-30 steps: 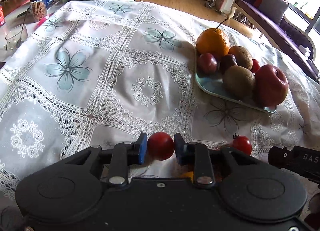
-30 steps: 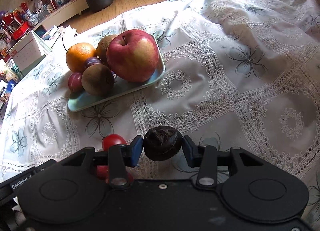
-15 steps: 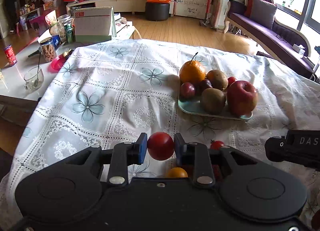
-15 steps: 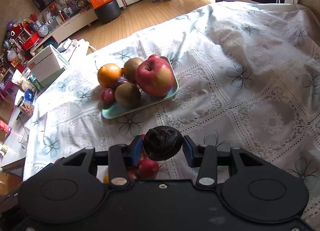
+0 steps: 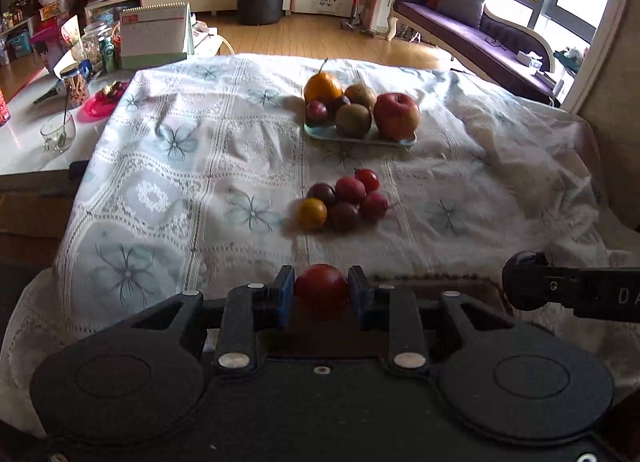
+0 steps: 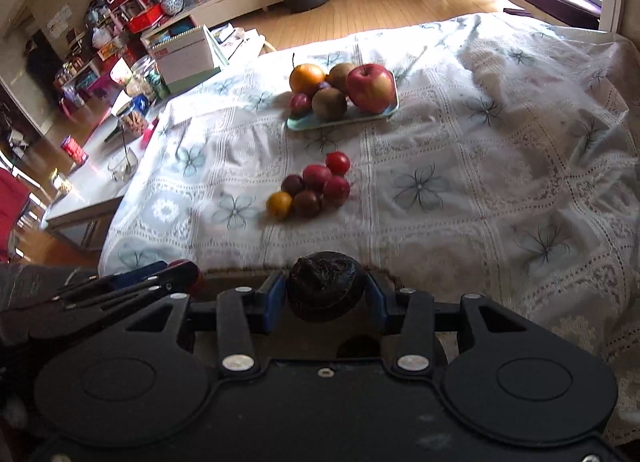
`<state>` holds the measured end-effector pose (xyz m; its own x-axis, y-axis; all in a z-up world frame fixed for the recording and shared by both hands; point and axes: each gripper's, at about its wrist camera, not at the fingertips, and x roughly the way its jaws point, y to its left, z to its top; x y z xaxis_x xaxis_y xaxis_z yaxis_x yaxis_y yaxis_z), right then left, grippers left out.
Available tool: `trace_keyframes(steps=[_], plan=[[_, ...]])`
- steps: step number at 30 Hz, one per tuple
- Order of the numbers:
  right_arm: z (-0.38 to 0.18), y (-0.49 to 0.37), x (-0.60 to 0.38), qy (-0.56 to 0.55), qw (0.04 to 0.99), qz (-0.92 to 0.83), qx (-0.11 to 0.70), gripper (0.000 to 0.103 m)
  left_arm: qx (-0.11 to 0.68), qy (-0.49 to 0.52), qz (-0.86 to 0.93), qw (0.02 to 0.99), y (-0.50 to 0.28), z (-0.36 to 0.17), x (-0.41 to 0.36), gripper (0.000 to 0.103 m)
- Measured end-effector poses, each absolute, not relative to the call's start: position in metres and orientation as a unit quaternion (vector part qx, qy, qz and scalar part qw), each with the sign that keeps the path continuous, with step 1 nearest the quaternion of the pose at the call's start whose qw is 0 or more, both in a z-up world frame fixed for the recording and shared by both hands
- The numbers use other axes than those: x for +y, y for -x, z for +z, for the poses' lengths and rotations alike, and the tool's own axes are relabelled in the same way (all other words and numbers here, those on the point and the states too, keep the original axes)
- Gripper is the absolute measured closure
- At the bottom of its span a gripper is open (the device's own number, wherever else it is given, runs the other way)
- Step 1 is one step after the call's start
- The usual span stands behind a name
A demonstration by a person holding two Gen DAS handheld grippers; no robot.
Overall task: Organize fruits
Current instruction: 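Lower the dark fruit into the basket with the right tool while the left tool releases the tomato there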
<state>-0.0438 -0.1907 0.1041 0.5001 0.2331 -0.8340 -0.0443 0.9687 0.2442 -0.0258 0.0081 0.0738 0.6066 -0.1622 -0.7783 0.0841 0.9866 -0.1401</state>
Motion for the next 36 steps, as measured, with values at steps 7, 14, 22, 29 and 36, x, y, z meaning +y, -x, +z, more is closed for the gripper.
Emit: trace_keyframes(steps=[7, 14, 22, 29, 36], plan=[[0.069, 0.064, -0.186, -0.071, 0.842, 0.068, 0.530, 0.058, 0.492, 0.043, -0.086, 0.865, 0.057, 0.039, 0.006, 0.066], [0.060, 0.065, -0.176, -0.065, 0.829, 0.079, 0.549, 0.058, 0.511, 0.028, -0.094, 0.854, 0.063, 0.026, -0.004, 0.065], [0.060, 0.068, -0.170, -0.059, 0.824, 0.088, 0.557, 0.057, 0.528, 0.038, -0.094, 0.843, 0.065, 0.023, -0.001, 0.064], [0.058, 0.066, -0.173, -0.067, 0.819, 0.084, 0.563, 0.057, 0.533, 0.043, -0.095, 0.840, 0.065, 0.022, 0.000, 0.064], [0.056, 0.066, -0.173, -0.067, 0.818, 0.085, 0.566, 0.057, 0.534, 0.046, -0.093, 0.839, 0.065, 0.022, 0.000, 0.064]])
